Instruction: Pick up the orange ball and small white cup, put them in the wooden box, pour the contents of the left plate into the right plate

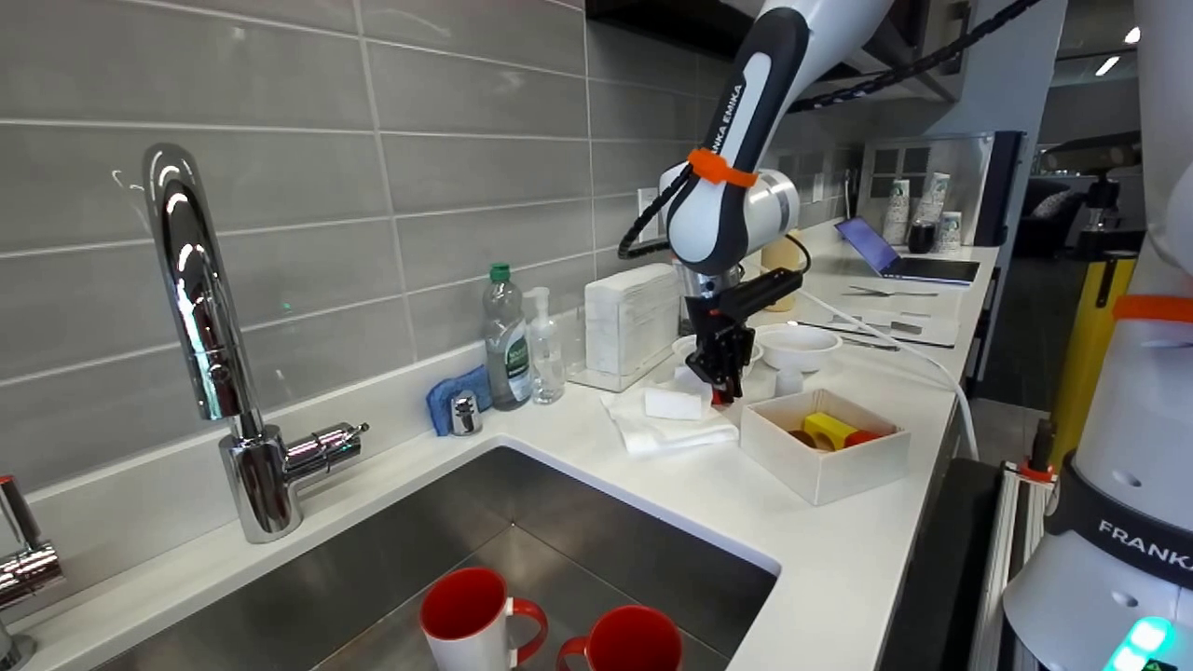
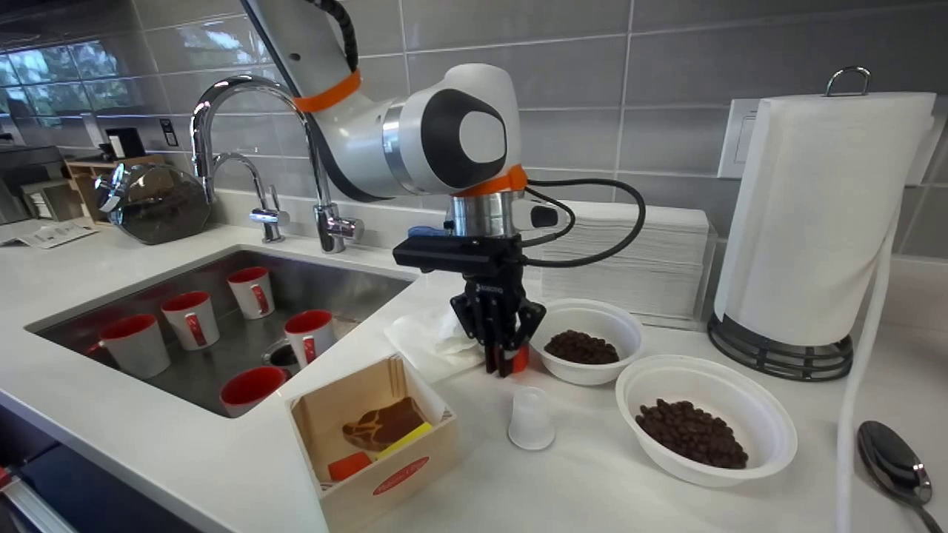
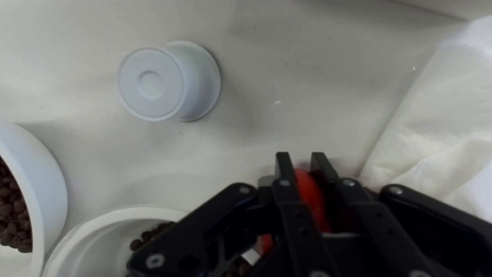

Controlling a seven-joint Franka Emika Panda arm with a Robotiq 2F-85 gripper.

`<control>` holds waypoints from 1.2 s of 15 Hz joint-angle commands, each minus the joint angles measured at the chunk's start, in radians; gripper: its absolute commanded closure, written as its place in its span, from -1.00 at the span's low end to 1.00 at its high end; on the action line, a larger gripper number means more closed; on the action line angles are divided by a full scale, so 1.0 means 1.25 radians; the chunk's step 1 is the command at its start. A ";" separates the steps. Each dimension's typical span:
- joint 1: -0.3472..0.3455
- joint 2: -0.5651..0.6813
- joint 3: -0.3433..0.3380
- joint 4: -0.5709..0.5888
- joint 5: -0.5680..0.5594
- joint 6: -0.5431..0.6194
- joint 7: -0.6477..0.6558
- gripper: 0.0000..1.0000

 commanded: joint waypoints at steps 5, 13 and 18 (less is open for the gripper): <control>0.029 -0.190 0.041 -0.051 0.030 -0.195 -0.014 0.96; 0.023 -0.332 0.076 -0.016 0.068 -0.756 -0.131 0.96; 0.010 -0.267 0.062 -0.022 0.046 -0.825 -0.104 0.96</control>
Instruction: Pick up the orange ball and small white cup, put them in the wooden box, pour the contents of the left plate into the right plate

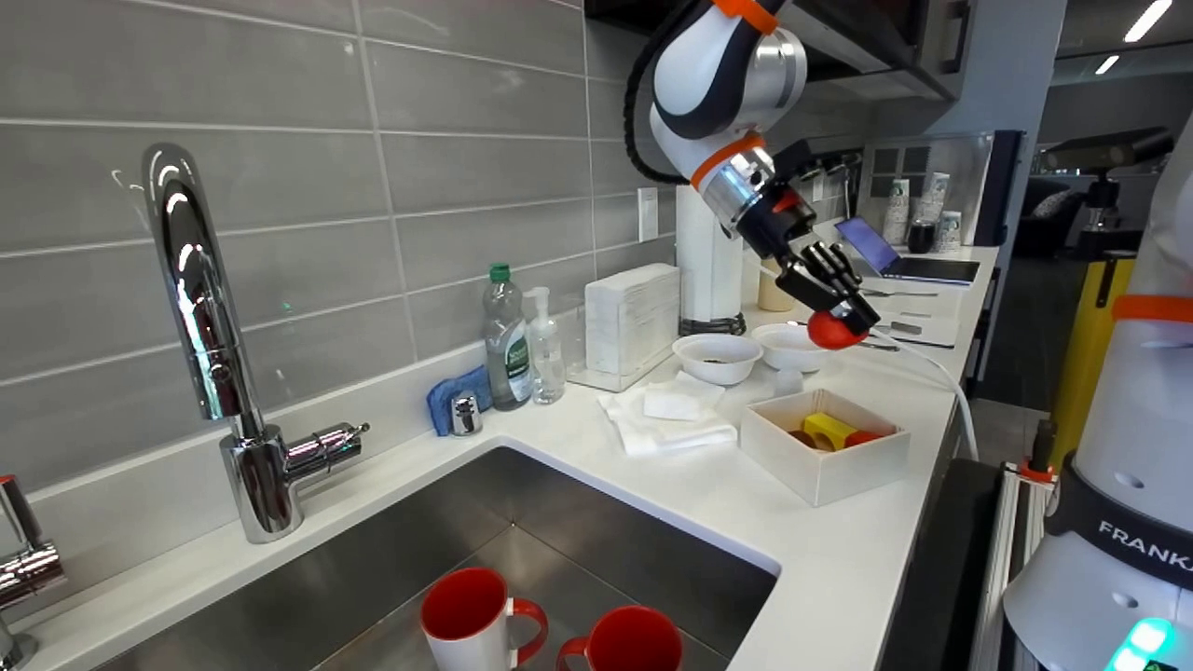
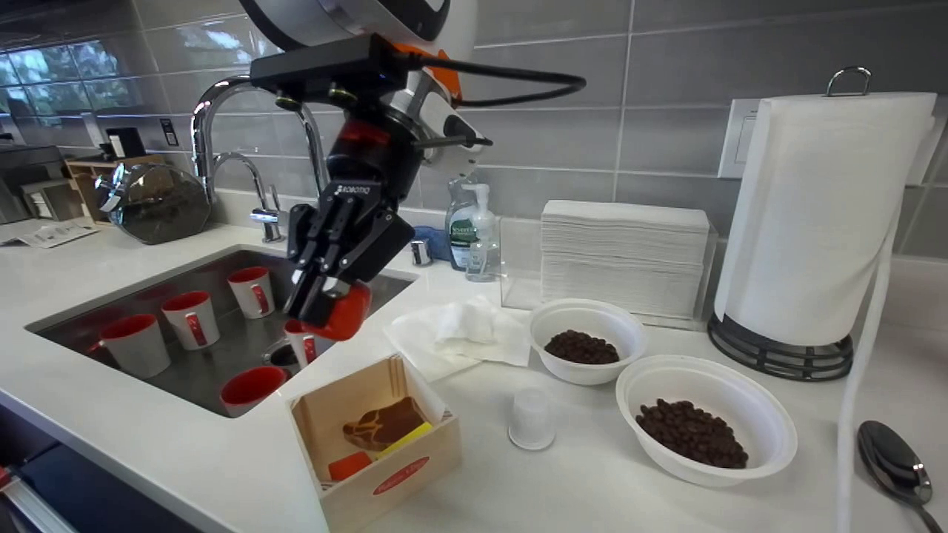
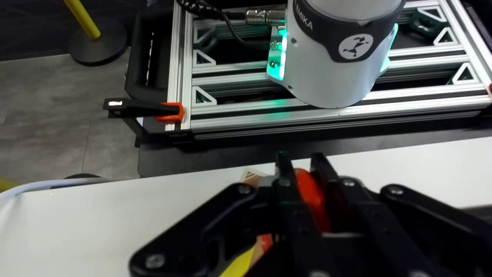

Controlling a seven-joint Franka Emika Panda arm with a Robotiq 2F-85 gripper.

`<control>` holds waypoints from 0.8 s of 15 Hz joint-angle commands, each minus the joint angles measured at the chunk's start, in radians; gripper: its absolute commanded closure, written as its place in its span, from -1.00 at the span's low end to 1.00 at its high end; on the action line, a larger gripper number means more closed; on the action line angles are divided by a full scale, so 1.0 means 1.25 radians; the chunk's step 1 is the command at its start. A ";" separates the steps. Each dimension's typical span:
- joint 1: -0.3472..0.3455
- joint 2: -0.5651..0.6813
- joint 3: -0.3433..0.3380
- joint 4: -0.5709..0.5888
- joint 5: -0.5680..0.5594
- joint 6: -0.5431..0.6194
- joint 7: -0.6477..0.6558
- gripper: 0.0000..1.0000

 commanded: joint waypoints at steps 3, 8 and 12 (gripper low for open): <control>-0.006 0.067 -0.004 -0.009 0.002 0.021 0.006 0.32; -0.005 0.043 -0.001 -0.008 -0.010 0.114 0.031 -0.49; -0.016 0.018 -0.005 0.000 -0.107 0.210 0.115 -1.00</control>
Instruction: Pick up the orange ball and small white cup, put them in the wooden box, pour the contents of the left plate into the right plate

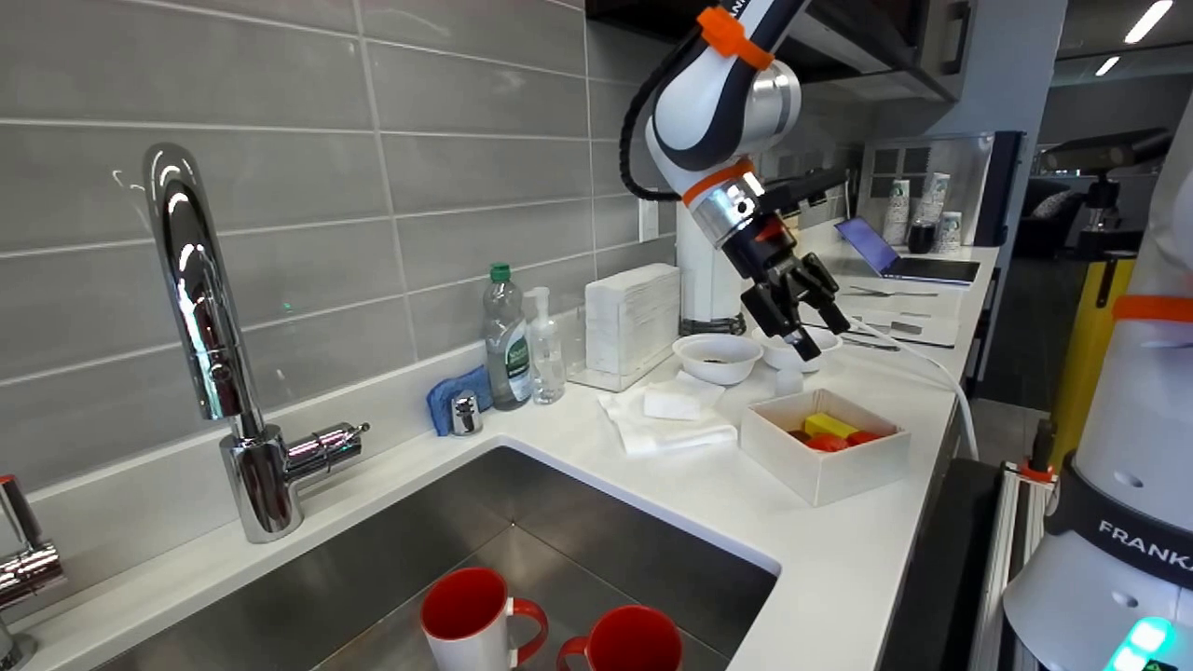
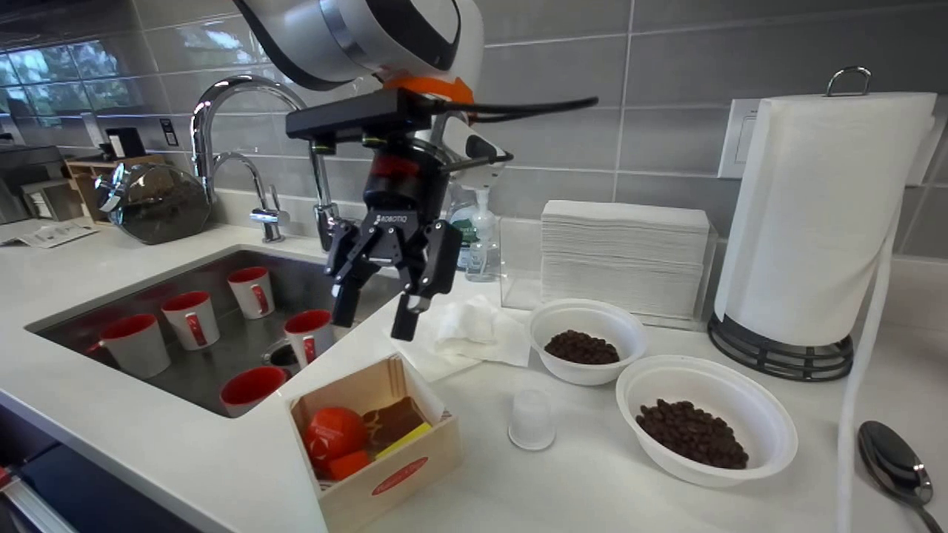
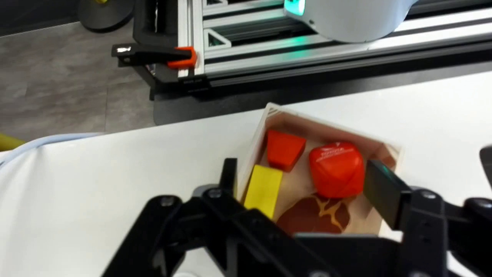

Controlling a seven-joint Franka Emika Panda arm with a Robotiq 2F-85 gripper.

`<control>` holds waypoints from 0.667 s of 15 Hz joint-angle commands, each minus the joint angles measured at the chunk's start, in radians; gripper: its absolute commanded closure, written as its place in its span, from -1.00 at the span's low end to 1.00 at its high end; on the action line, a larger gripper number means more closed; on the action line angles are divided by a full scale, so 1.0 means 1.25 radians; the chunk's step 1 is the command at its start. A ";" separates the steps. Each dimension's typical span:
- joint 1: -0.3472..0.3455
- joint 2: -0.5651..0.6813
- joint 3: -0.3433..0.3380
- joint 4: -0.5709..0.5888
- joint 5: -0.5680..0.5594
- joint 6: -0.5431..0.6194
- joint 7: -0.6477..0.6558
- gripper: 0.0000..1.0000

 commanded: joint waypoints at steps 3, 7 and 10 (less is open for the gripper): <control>-0.030 -0.048 -0.011 -0.022 -0.159 0.138 0.135 -1.00; -0.076 -0.041 -0.046 -0.084 -0.260 0.333 0.239 -0.98; -0.100 -0.011 -0.070 -0.120 -0.254 0.459 0.263 -1.00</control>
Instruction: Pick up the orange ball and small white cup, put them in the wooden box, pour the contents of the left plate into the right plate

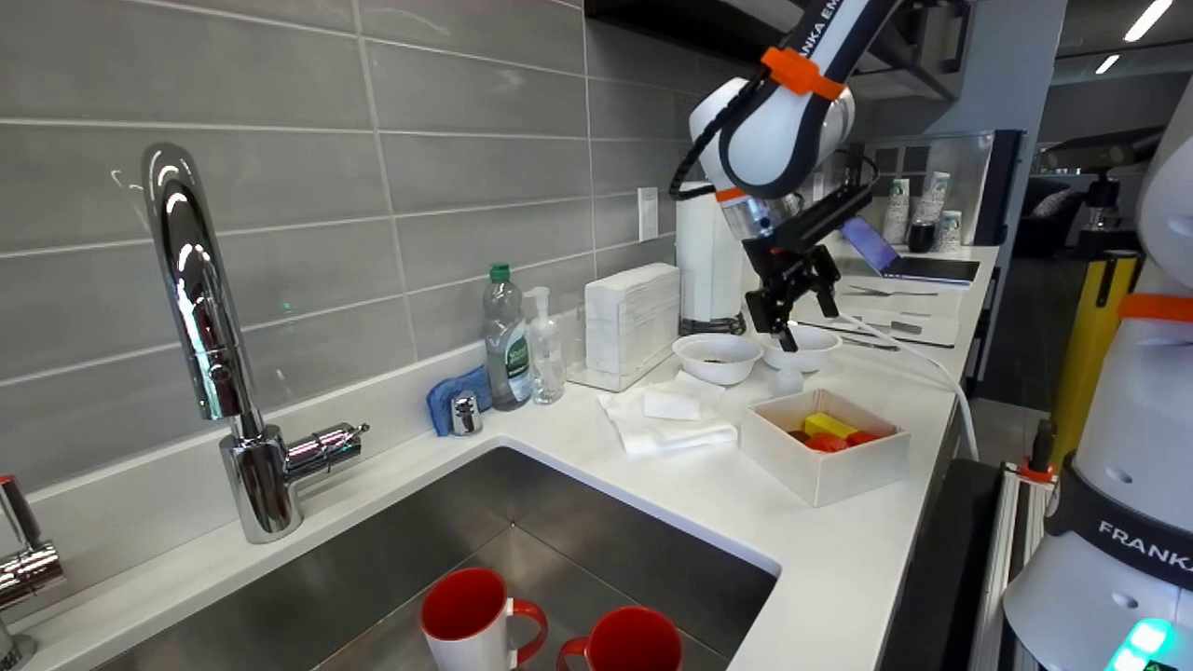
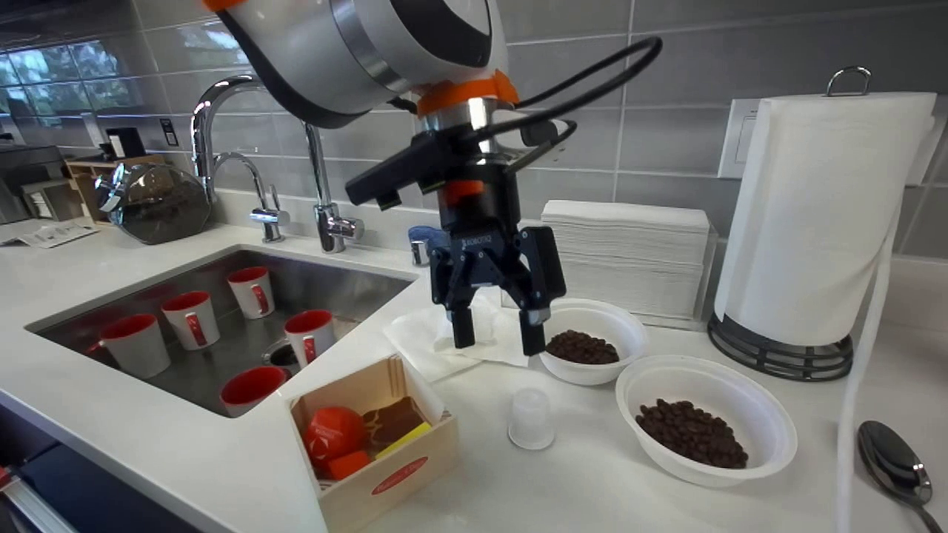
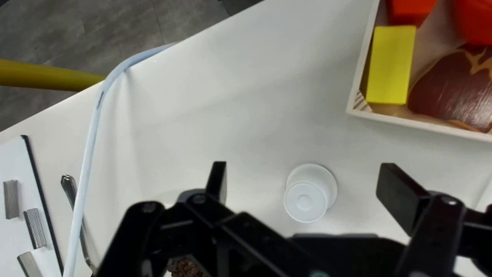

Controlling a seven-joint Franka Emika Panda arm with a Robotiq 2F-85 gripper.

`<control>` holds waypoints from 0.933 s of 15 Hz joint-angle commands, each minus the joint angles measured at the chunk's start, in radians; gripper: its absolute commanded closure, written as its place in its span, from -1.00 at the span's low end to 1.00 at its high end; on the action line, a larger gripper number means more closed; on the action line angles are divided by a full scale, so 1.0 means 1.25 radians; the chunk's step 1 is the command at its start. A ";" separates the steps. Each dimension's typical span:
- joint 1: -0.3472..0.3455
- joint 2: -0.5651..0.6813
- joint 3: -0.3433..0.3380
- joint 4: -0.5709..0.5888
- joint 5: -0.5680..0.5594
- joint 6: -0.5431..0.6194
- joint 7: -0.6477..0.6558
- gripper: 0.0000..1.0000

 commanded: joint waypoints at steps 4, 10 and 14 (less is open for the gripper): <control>-0.028 0.040 -0.022 -0.086 0.001 0.229 0.053 -1.00; -0.026 0.122 -0.039 -0.077 -0.011 0.379 0.110 -1.00; -0.015 0.153 -0.065 -0.064 -0.017 0.415 0.124 -1.00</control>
